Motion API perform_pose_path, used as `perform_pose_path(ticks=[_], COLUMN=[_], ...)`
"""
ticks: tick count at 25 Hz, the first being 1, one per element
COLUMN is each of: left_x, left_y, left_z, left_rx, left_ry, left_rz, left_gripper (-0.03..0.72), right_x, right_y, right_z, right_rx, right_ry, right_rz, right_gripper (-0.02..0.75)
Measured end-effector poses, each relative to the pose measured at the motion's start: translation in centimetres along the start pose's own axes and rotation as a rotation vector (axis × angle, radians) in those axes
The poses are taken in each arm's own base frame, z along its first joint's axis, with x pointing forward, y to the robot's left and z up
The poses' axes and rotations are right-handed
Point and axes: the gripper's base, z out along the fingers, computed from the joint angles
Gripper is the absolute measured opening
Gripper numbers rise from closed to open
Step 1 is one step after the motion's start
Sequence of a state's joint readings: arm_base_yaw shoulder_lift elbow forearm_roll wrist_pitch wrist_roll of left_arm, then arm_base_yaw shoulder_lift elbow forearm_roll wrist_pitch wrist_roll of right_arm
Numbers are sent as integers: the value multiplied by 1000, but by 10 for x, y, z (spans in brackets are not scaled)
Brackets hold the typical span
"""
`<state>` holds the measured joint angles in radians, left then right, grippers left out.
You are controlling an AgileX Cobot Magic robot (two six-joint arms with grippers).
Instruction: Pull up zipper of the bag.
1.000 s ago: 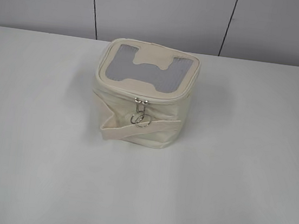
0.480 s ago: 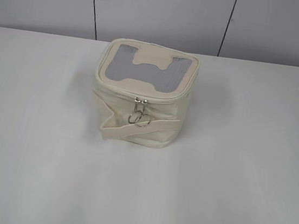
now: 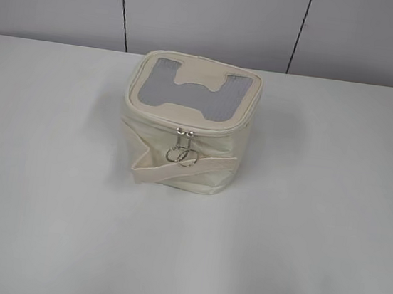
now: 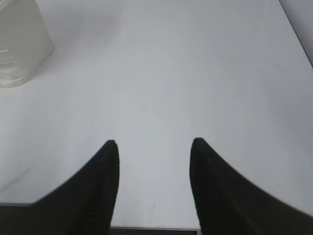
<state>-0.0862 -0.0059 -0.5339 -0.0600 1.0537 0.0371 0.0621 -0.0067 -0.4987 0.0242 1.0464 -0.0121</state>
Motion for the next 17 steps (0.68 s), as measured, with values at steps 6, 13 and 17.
perform_pose_path(ticks=[6, 13, 17], left_x=[0, 0, 0], left_y=[-1, -1, -1], left_z=[0, 1, 1], left_rx=[-49, -90, -90], left_ry=[-1, -1, -1], left_rz=[-22, -41, -41], left_gripper=[314, 298, 283], right_x=[0, 0, 0], right_y=[0, 0, 0], right_z=[0, 0, 0], right_rx=[0, 0, 0], right_ry=[0, 0, 0], right_rz=[1, 1, 1], right_gripper=[379, 379, 379])
